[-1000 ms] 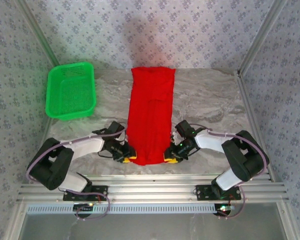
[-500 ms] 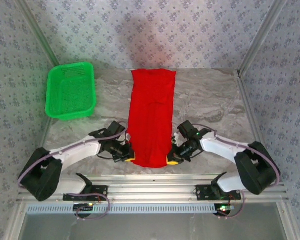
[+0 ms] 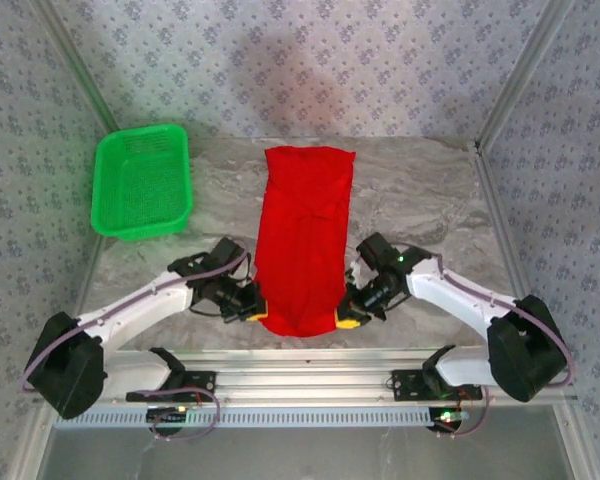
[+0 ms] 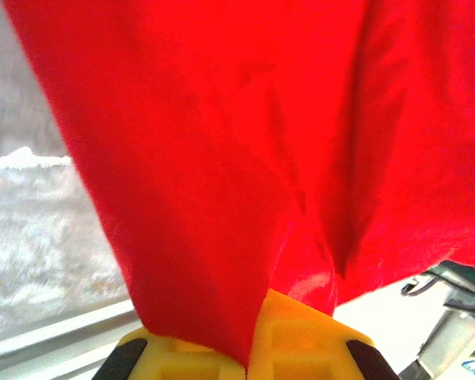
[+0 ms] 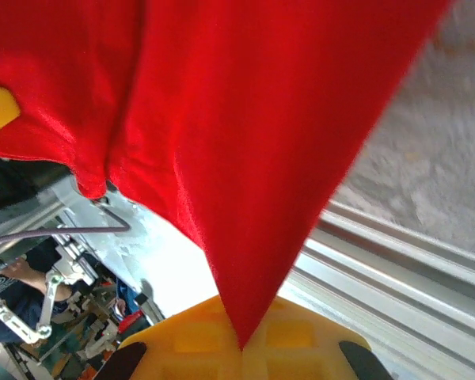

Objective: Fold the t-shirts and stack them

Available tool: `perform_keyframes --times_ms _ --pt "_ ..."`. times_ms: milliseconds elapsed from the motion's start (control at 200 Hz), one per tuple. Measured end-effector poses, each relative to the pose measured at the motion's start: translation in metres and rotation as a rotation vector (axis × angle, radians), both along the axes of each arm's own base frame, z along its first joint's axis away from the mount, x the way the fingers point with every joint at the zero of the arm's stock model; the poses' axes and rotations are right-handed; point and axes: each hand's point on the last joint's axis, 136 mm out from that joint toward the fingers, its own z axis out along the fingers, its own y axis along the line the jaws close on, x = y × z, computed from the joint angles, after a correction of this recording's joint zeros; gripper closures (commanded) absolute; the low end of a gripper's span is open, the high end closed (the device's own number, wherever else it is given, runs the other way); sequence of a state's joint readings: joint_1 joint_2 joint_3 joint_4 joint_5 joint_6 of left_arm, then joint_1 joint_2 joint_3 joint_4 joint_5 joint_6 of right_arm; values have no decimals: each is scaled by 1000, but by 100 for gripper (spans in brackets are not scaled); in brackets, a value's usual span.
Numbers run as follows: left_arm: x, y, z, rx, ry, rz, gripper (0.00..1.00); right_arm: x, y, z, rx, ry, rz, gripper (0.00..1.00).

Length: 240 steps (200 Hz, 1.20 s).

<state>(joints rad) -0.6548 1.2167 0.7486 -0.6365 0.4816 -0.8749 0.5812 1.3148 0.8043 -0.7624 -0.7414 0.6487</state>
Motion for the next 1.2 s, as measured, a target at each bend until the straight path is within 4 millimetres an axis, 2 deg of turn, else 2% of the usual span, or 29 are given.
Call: perform_keyframes --times_ms 120,255,425,645,825,969,1199 --pt "38 -7 21 -27 -52 30 100 41 5 22 25 -49 -32 100" --pt "80 -12 37 -42 -87 48 100 85 6 33 29 -76 -45 100" --pt "130 -14 48 -48 -124 65 100 139 4 37 23 -104 -36 100" --pt "188 -14 51 -44 -170 71 100 189 -7 32 14 -111 -50 100" --pt "216 -11 37 -27 -156 69 100 220 -14 21 -12 -110 -49 100" --pt "231 -8 25 -15 -142 70 100 234 -20 12 -29 -99 -54 100" --pt "252 -7 25 -17 -149 78 100 258 -23 14 -31 -123 -71 100"
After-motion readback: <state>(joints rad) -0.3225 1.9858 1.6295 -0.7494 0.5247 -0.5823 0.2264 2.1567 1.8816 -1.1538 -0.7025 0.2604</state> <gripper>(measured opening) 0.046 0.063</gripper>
